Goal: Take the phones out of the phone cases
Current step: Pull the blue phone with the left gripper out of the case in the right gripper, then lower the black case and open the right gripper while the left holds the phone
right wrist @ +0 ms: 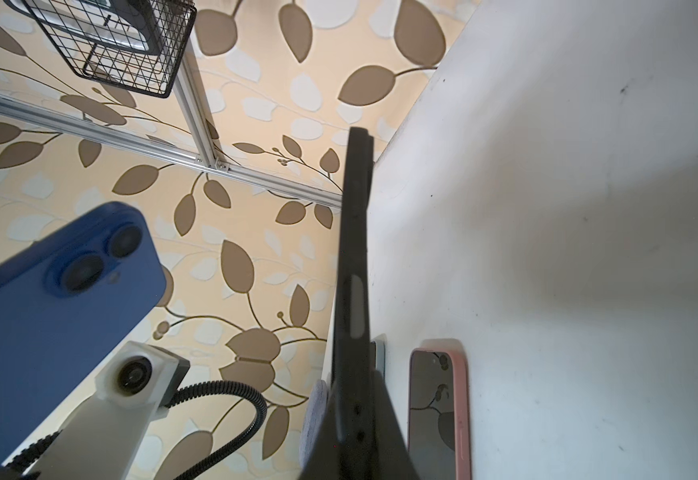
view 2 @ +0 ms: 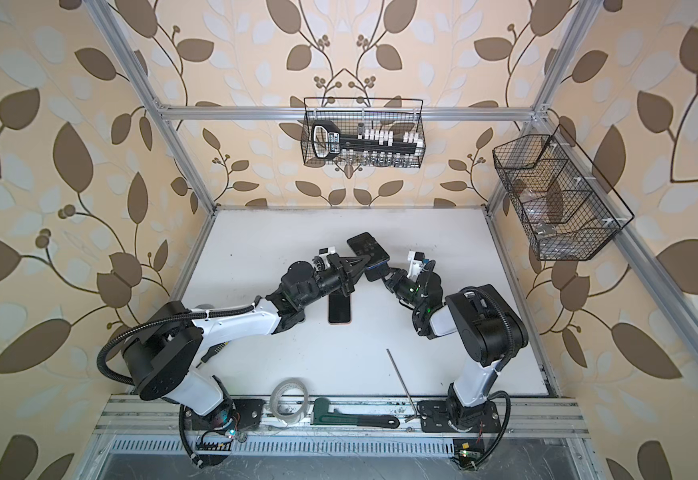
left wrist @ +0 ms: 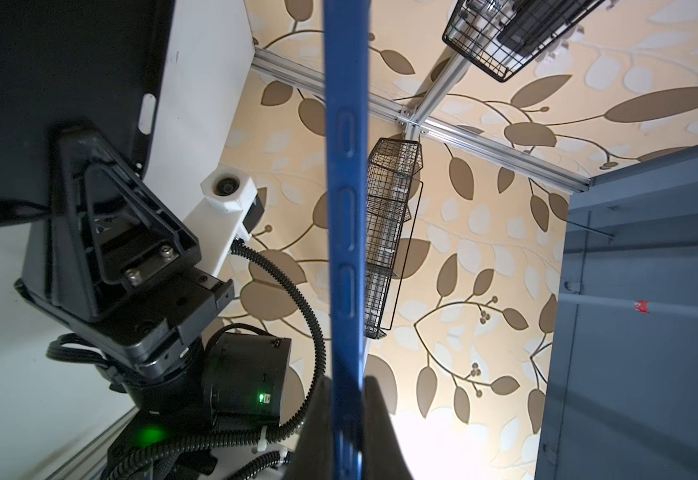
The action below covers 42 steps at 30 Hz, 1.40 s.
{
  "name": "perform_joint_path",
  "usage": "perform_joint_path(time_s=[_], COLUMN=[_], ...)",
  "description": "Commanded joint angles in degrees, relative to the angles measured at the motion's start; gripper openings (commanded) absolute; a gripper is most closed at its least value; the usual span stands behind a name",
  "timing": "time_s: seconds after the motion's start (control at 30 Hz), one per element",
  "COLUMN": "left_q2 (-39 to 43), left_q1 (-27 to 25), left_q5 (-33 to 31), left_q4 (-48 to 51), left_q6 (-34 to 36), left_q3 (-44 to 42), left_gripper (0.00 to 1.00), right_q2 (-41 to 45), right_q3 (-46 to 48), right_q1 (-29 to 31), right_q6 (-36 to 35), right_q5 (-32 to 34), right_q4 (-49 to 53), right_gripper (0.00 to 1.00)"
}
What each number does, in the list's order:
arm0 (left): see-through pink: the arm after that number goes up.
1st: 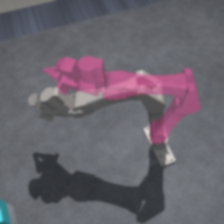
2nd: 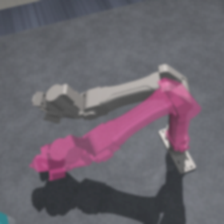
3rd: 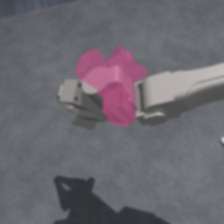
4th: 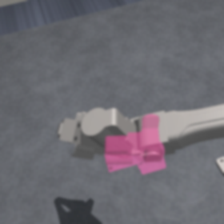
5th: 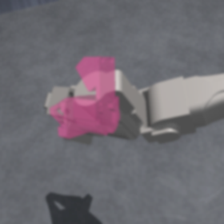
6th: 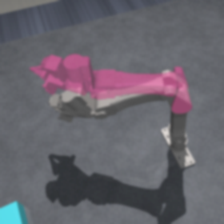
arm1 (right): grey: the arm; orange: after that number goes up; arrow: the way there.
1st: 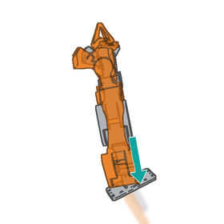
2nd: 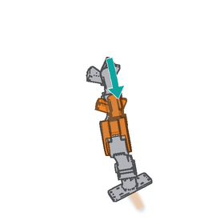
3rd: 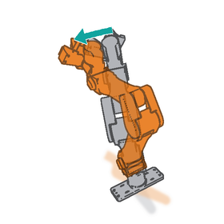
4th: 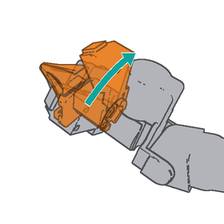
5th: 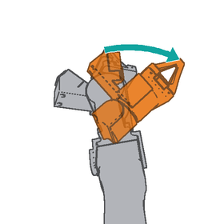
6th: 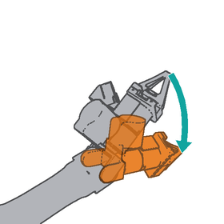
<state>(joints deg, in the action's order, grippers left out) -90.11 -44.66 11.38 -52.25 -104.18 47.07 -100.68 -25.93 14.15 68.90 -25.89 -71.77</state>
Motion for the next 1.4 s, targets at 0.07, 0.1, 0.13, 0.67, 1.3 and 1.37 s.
perform_joint_path(time_s=[0.07,0.1,0.13,0.67,1.3,1.37], left_q2=[0.1,0.2,0.5,2.2,-0.1,-0.2], left_q1=[-0.2,-0.2,-0.2,9.5,16.8,16.9], left_q5=[0.7,0.9,1.0,7.7,17.0,17.5], left_q4=[-4.9,-3.9,-2.5,11.6,19.7,20.2], left_q6=[1.7,2.6,3.8,16.6,24.5,25.6], left_q3=[3.7,4.0,4.2,7.5,12.0,12.2], left_gripper=[0.0,0.0,0.0,0.0,0.0,0.0], right_q2=[0.6,1.1,1.7,5.2,-6.1,-5.8], right_q3=[1.1,1.3,1.4,-7.6,-17.2,-17.7], right_q1=[-2.7,-3.5,-4.4,-15.4,-16.1,-16.3], right_q6=[-1.2,-1.7,-2.4,-14.3,-16.1,-17.1], right_q5=[0.2,0.2,0.1,7.7,15.2,16.1], right_q4=[-0.6,0.0,1.2,28.0,35.0,36.9], right_gripper=[0.0,0.0,0.0,0.0,0.16,0.27])
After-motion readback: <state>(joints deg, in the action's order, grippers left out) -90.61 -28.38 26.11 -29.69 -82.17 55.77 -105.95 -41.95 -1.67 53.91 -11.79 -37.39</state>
